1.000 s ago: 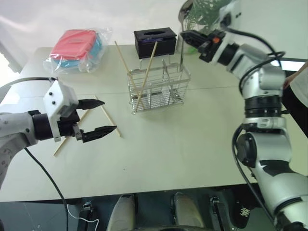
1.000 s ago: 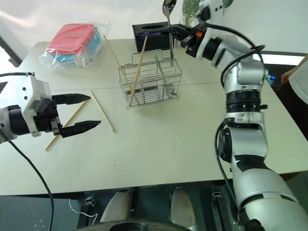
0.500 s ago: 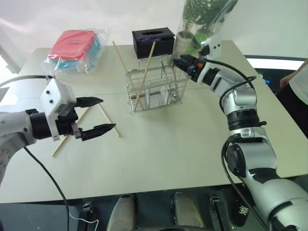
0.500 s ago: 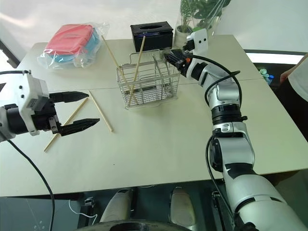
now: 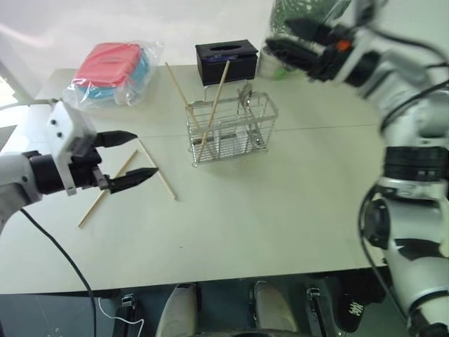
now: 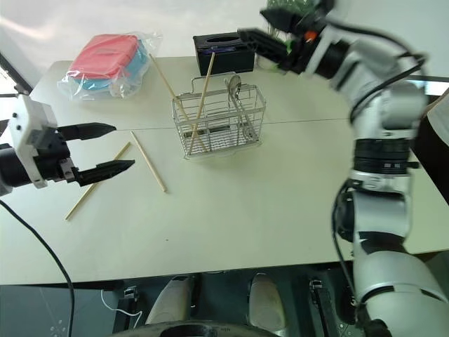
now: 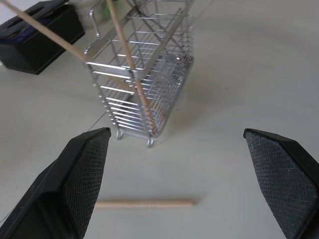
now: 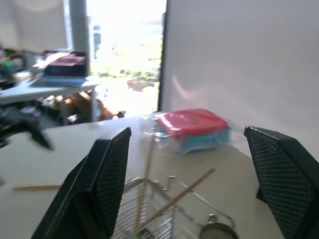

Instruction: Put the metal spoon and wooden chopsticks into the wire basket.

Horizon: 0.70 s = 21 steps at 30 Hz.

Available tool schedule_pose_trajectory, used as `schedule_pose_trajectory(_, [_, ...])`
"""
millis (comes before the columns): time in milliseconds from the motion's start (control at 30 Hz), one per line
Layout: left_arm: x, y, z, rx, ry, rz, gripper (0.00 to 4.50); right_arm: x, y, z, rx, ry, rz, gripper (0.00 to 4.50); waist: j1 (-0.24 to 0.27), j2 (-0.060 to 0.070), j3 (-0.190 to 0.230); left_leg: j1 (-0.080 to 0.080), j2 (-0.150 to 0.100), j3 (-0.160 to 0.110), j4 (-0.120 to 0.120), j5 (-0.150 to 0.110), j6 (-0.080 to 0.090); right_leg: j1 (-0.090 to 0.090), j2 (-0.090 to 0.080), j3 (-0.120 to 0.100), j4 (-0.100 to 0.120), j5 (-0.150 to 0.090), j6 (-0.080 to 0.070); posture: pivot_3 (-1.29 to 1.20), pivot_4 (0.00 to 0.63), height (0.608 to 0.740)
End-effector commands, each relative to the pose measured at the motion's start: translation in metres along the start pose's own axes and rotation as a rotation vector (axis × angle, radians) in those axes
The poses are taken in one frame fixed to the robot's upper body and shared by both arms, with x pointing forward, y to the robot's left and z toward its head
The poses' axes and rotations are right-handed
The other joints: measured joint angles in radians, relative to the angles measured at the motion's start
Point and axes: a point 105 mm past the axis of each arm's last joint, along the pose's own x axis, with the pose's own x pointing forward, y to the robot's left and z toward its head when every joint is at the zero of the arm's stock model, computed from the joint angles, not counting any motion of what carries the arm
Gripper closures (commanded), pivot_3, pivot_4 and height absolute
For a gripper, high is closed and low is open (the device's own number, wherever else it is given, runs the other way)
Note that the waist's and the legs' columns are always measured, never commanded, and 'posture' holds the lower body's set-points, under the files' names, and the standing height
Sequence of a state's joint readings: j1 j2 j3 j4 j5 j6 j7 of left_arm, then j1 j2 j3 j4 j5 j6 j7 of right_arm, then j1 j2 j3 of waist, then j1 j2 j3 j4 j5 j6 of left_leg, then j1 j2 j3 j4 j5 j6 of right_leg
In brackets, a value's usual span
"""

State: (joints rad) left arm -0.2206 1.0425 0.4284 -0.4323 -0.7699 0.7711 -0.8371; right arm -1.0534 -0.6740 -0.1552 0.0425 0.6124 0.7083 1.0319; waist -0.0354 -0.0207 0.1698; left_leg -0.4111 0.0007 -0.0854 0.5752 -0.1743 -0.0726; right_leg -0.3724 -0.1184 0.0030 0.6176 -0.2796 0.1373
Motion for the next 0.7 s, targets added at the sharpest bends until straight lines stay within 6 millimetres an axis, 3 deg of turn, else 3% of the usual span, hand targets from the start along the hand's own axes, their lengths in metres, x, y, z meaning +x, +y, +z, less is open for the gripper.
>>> schedule_pose_trajectory(33, [-0.014, 0.034, 0.000, 0.016, 0.018, 0.170, 0.00, -0.017, 0.040, -0.020, -0.011, 0.131, 0.170, 0.74, 0.000, -0.002, -0.001, 0.001, 0.000, 0.000, 0.000, 0.000, 0.000, 0.000, 0.000, 0.000, 0.000, 0.000, 0.000, 0.00, 0.150, 0.710])
schedule_pose_trajectory(267, [-0.025, 0.087, -0.054, -0.066, 0.237, 0.411, 0.00, -0.035, 0.069, -0.069, 0.050, 0.282, 0.104, 0.74, -0.004, -0.002, -0.001, 0.000, 0.000, 0.003, 0.002, 0.000, 0.000, -0.002, -0.001, 0.003, -0.002, 0.000, -0.002, 0.00, 0.150, 0.710])
schedule_pose_trajectory(467, [0.000, 0.094, -0.079, -0.103, 0.305, 0.341, 0.00, -0.041, 0.087, -0.092, 0.091, 0.320, 0.047, 0.74, 0.021, -0.003, -0.001, -0.002, 0.000, 0.003, 0.001, 0.000, 0.000, -0.002, -0.001, 0.003, -0.004, 0.000, -0.002, 0.00, 0.150, 0.710])
schedule_pose_trajectory(700, [0.029, 0.108, -0.111, -0.131, 0.396, 0.277, 0.00, -0.044, 0.098, -0.097, 0.147, 0.305, -0.016, 0.74, 0.027, -0.006, -0.002, -0.002, 0.000, 0.003, 0.003, 0.000, 0.000, -0.001, 0.000, 0.003, -0.003, 0.000, -0.002, 0.00, 0.150, 0.710])
